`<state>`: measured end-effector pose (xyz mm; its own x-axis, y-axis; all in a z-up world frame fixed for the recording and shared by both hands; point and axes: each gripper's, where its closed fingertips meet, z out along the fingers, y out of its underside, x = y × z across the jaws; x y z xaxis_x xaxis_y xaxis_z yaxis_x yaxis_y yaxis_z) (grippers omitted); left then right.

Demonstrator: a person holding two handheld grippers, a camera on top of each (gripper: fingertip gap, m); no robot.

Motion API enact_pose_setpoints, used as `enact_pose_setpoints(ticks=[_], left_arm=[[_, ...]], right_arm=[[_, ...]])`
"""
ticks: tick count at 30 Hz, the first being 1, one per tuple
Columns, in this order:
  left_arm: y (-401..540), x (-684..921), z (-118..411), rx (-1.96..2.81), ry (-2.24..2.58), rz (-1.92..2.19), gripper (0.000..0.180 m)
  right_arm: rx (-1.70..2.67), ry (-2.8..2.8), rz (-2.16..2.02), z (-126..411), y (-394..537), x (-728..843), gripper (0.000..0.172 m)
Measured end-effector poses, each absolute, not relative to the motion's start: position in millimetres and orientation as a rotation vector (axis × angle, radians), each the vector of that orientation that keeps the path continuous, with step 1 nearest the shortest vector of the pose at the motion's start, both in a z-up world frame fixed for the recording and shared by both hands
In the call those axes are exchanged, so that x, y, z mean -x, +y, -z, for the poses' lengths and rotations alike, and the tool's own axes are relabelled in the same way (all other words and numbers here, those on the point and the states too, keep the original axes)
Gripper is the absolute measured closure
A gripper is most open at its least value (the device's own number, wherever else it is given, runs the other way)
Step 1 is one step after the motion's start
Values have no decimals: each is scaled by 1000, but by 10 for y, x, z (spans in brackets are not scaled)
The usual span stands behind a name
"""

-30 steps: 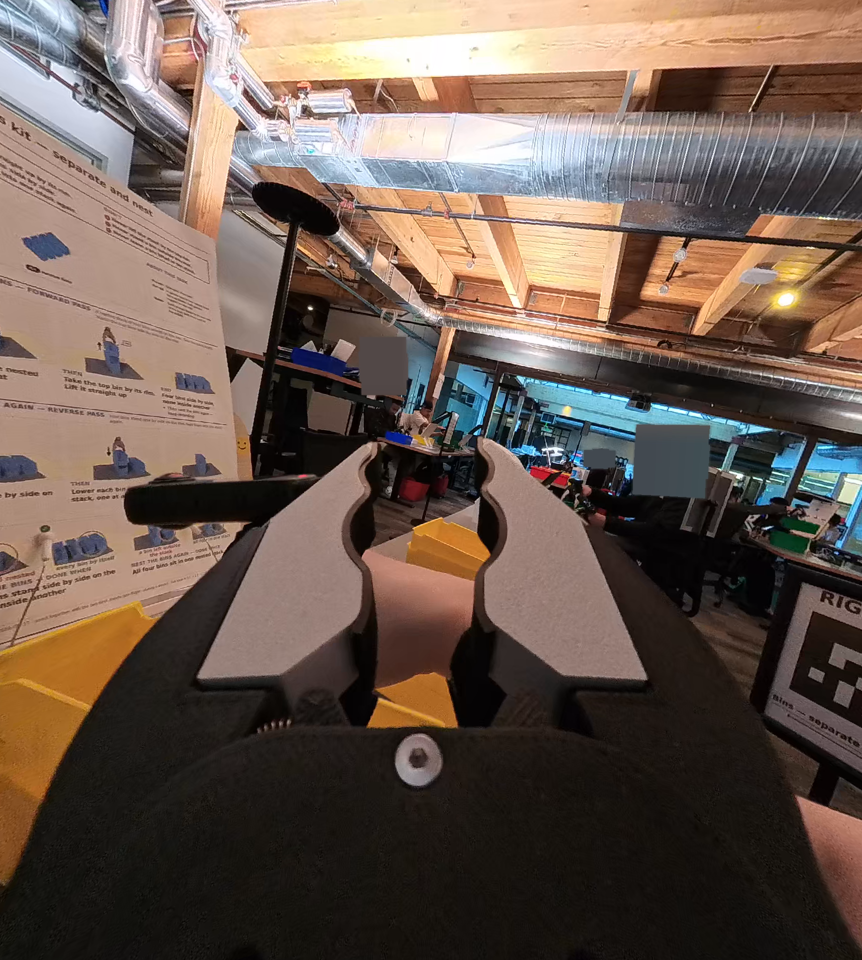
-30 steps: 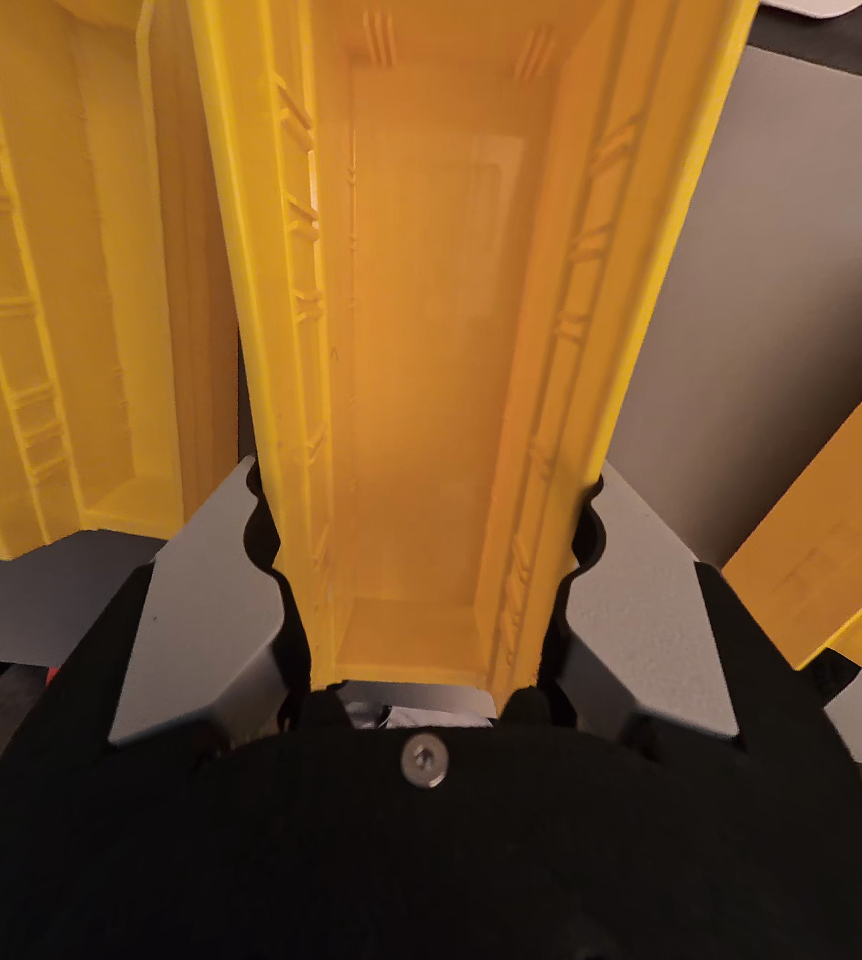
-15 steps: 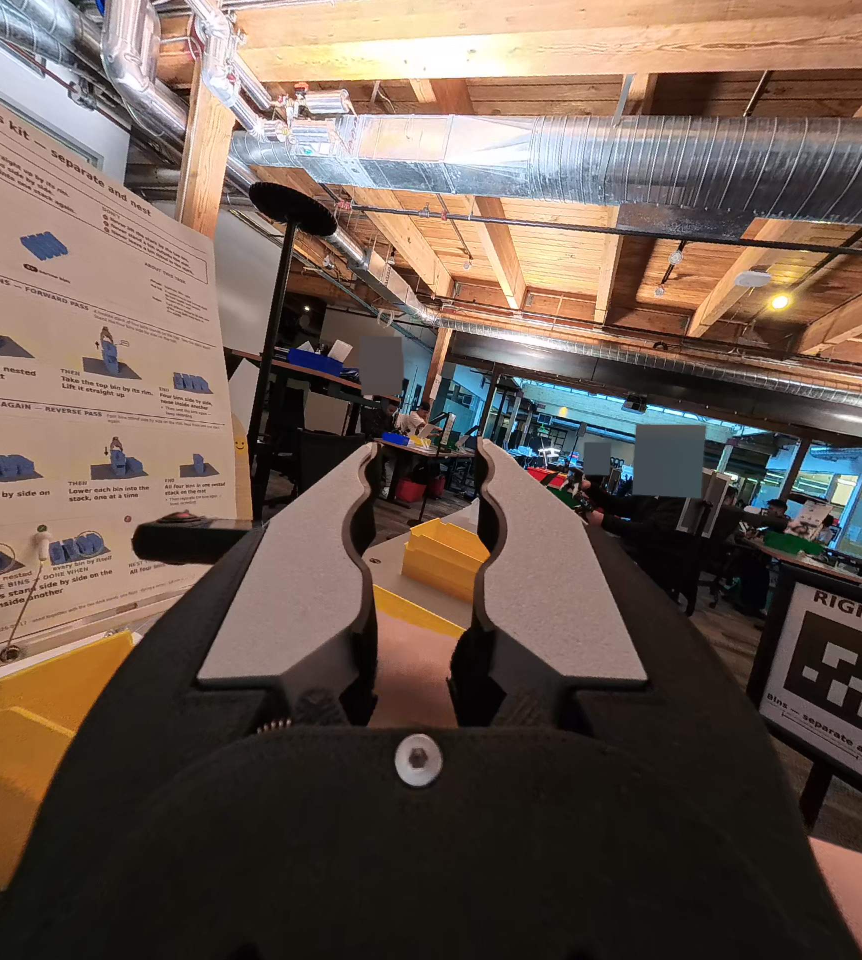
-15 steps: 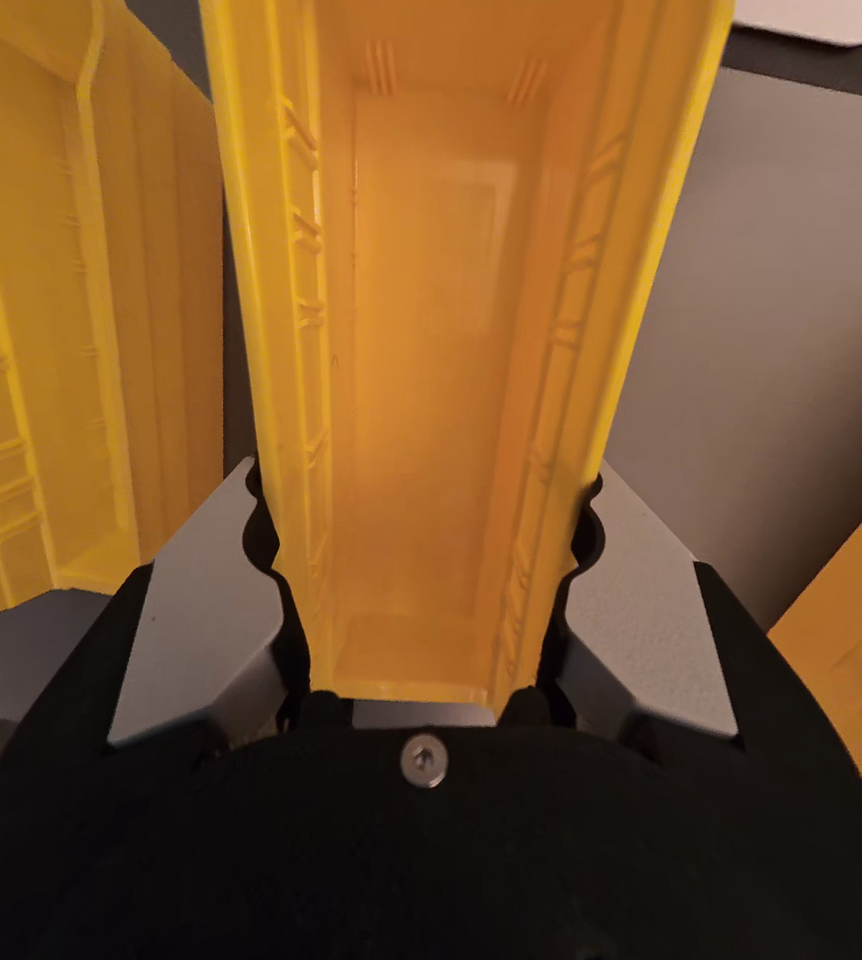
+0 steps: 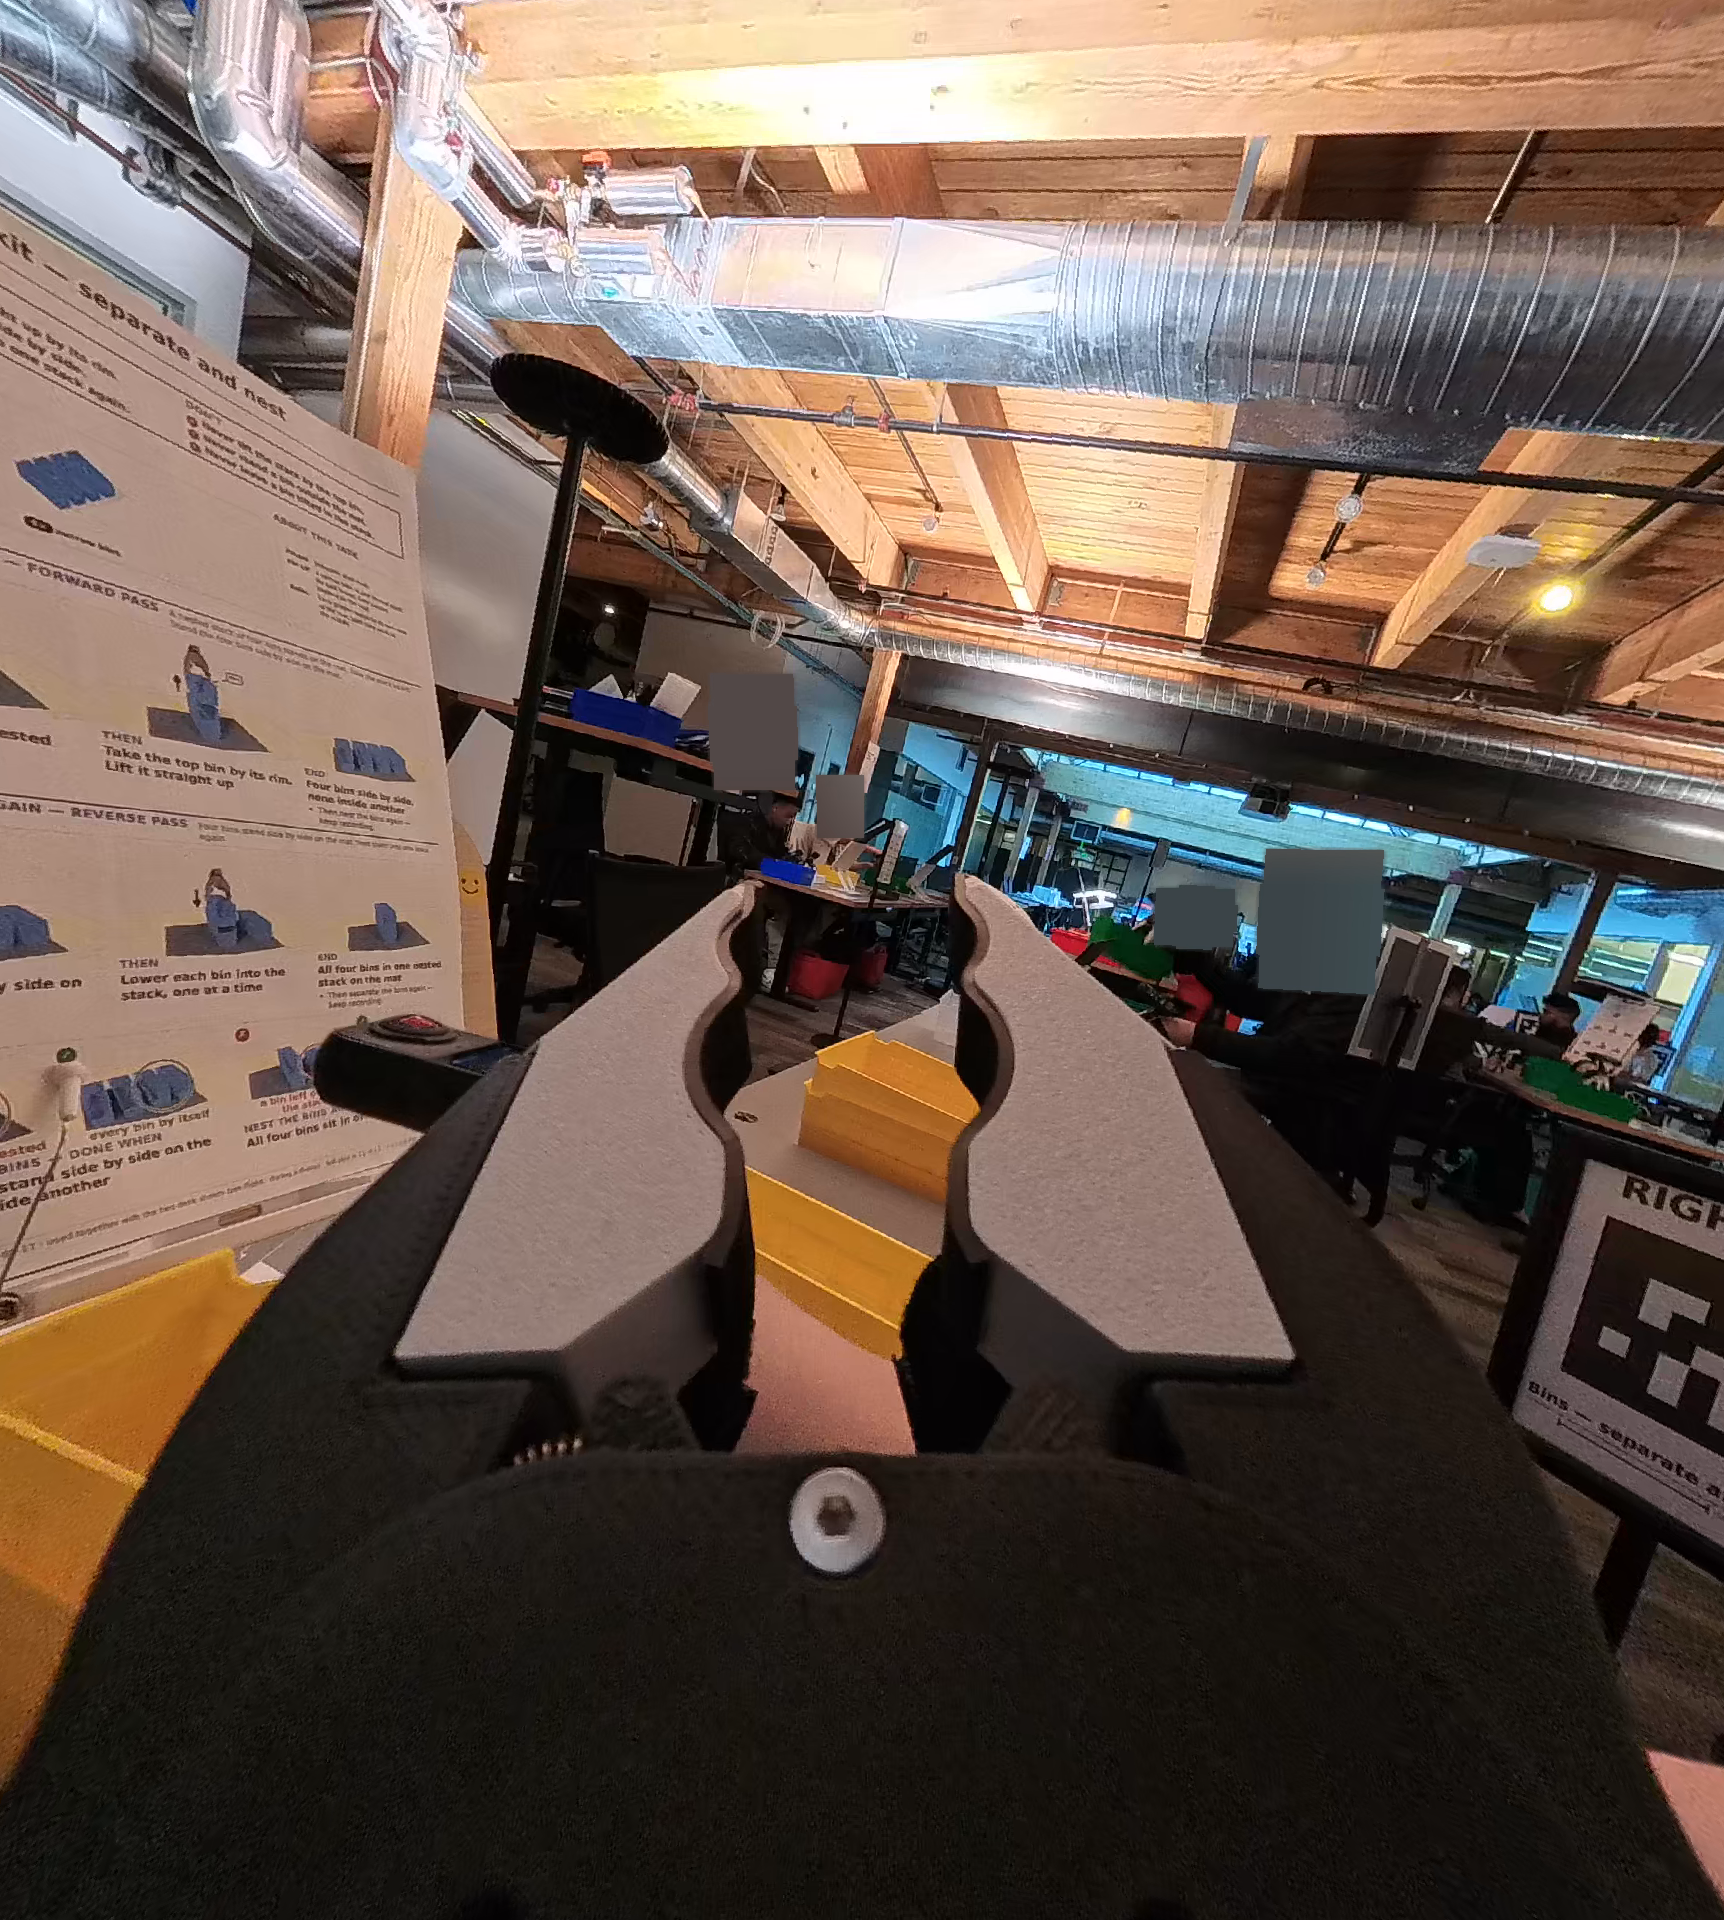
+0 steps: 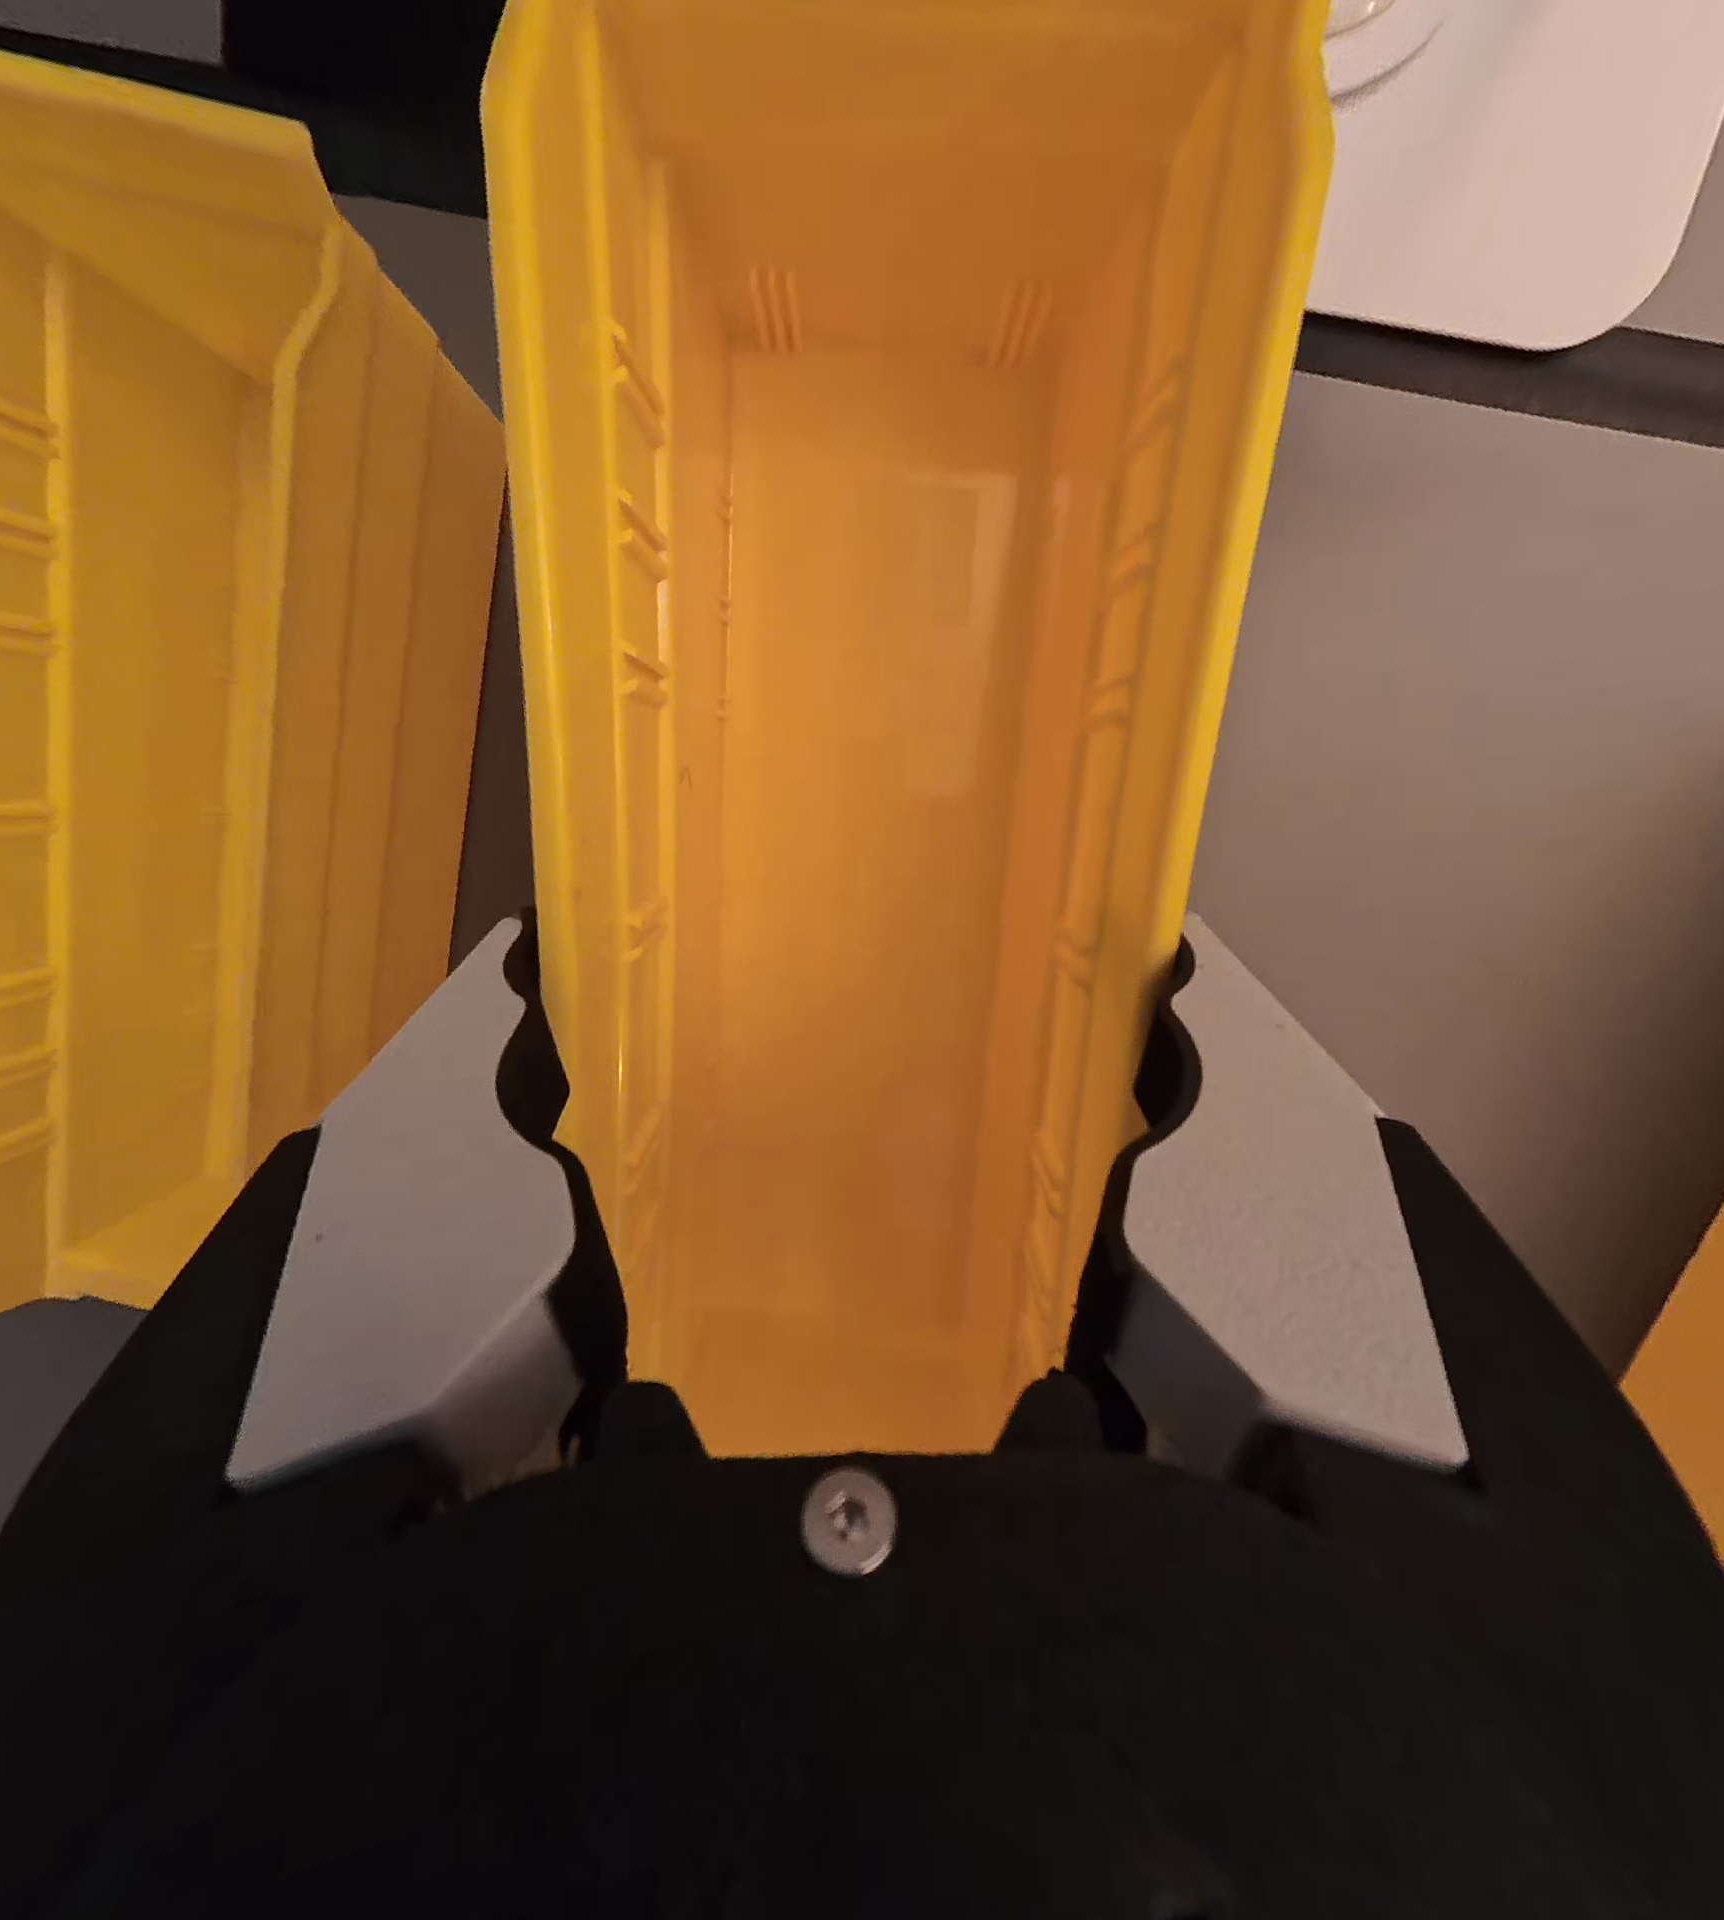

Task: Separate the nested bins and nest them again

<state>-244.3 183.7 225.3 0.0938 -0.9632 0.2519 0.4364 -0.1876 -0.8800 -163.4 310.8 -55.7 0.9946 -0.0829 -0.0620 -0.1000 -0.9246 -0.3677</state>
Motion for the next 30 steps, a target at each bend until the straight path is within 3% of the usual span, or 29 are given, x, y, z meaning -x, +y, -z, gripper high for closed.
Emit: enact_pose_setpoints(ticks=[17, 23, 27, 30], left_arm=[[1846, 2480, -2254, 1099, 647, 1449, 147], [1814, 2419, -2227, 1117, 672, 1458, 146], [1800, 2384, -2218, 1123, 685, 1450, 146], [1802, 2382, -2203, 1132, 692, 1444, 146]], right_arm=[[2765, 250, 5, 720, 3047, 1510, 56], [2769, 166, 61, 716, 3047, 1454, 38], [2705, 20, 88, 486, 3022, 1479, 27], [2510, -137, 107, -52, 2992, 1426, 27]])
